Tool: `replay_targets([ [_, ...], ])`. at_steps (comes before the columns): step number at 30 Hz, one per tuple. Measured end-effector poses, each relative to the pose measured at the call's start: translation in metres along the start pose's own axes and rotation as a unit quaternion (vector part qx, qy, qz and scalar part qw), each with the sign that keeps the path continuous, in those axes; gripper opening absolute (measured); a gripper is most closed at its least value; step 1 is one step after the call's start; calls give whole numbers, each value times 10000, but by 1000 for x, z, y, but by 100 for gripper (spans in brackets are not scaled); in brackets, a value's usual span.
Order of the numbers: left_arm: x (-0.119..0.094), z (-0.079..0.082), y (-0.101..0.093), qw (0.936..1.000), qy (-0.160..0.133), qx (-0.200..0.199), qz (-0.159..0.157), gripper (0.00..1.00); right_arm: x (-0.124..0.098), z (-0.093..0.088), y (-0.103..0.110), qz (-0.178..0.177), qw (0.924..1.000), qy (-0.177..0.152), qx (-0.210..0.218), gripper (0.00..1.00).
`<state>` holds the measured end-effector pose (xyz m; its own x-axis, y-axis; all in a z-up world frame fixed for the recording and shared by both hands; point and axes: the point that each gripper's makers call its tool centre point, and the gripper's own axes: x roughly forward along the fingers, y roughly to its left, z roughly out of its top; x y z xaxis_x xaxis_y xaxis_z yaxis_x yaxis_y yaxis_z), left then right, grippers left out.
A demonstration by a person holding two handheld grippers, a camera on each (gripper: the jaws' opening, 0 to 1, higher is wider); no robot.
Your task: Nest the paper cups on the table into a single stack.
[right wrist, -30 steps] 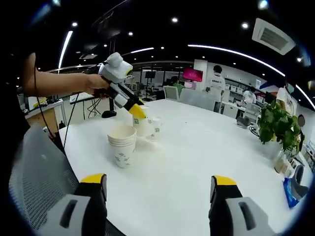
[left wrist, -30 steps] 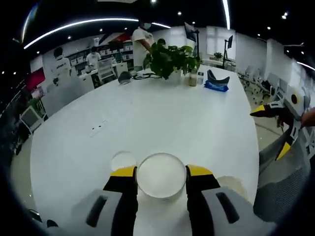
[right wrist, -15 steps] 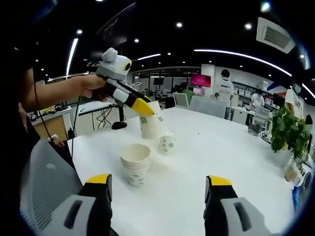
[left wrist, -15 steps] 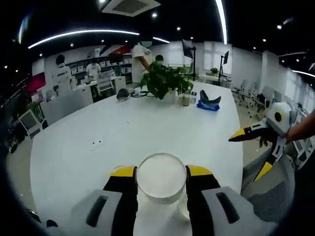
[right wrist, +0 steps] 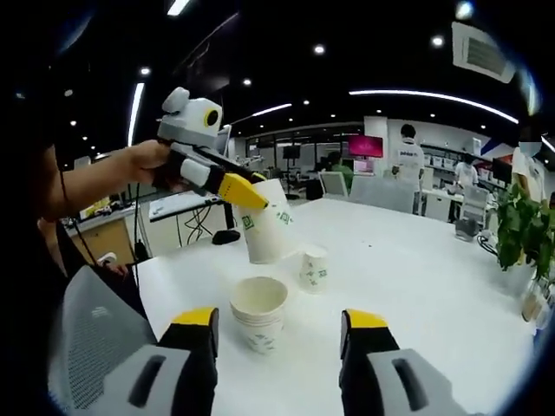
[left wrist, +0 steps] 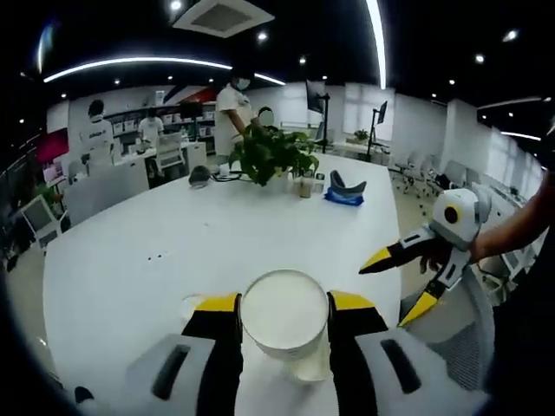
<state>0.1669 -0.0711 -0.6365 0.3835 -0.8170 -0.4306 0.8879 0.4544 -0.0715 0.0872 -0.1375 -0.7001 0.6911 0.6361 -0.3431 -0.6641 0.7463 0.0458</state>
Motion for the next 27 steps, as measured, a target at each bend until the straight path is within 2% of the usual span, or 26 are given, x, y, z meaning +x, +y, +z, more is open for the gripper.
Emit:
replay_targets([
  [7, -2, 2, -26, 9991, -59, 166, -384, 36, 11, 6, 9, 376, 9989, -110, 257, 48],
  [14, -1, 0, -40, 9973, -48, 220, -705, 36, 18, -1, 20, 725, 9968, 3, 349, 39],
  [17, 0, -2, -48, 9957, -14, 259, -890, 36, 19, 3, 24, 857, 9952, -101, 452, 39],
  [21, 1, -7, -54, 9946, 49, 242, -1006, 36, 17, 8, 29, 1054, 9924, -212, 604, 33],
  [24, 1, -13, -55, 9938, 105, 251, -1080, 36, 14, 5, 27, 1089, 9909, -208, 757, 32],
  [27, -1, -18, -59, 9919, 145, 260, -1234, 36, 9, 2, 27, 1171, 9876, -203, 1024, 27],
])
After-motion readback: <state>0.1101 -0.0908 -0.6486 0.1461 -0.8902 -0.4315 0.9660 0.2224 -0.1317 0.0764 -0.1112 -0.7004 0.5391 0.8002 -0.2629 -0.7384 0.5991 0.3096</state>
